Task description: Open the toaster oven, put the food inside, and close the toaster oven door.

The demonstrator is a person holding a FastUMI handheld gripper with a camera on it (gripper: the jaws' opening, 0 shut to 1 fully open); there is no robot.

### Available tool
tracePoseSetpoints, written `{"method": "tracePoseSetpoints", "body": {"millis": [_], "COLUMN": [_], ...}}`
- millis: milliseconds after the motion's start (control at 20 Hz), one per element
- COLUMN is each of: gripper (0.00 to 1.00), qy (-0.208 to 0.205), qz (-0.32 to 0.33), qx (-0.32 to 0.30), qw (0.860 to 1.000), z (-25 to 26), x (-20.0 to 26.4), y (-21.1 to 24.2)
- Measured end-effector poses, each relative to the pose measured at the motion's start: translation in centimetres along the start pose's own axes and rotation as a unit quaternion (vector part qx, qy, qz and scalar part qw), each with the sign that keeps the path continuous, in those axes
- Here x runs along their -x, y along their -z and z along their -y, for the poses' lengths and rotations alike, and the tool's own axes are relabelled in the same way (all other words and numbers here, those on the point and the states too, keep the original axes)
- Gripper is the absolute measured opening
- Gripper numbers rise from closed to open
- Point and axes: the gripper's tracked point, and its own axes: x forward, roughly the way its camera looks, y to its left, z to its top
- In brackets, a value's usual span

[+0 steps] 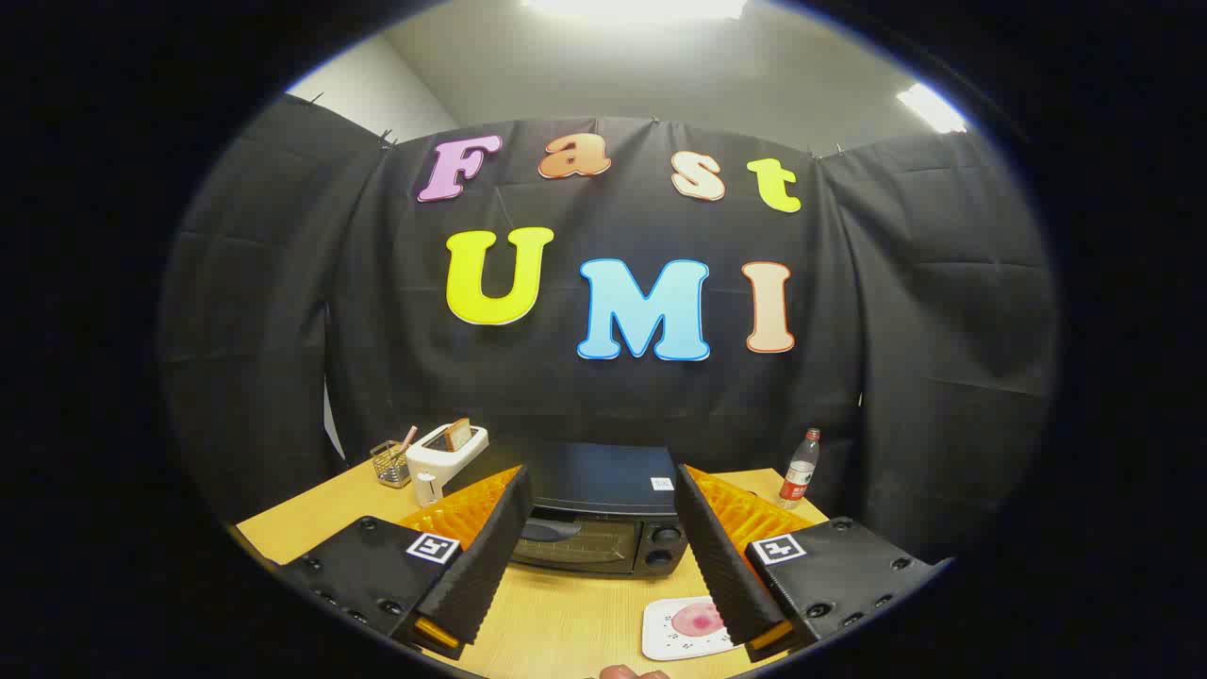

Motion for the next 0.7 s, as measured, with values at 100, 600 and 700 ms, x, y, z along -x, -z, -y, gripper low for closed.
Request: {"method": "tracePoseSetpoints", "body": {"millis": [100, 600, 700], "gripper": [0.97, 0.97, 0.97], "qy": [0.003, 0.005, 0.006], "qz": [-0.003, 0.0, 0.0], "qx": [-0.001, 0.017, 0.018], "qw": [1.0, 1.0, 1.0], "z": [0.22, -0.18, -0.27], "x": [0.03, 0.74, 0.81], "y": [0.06, 0.12, 0.16]}}
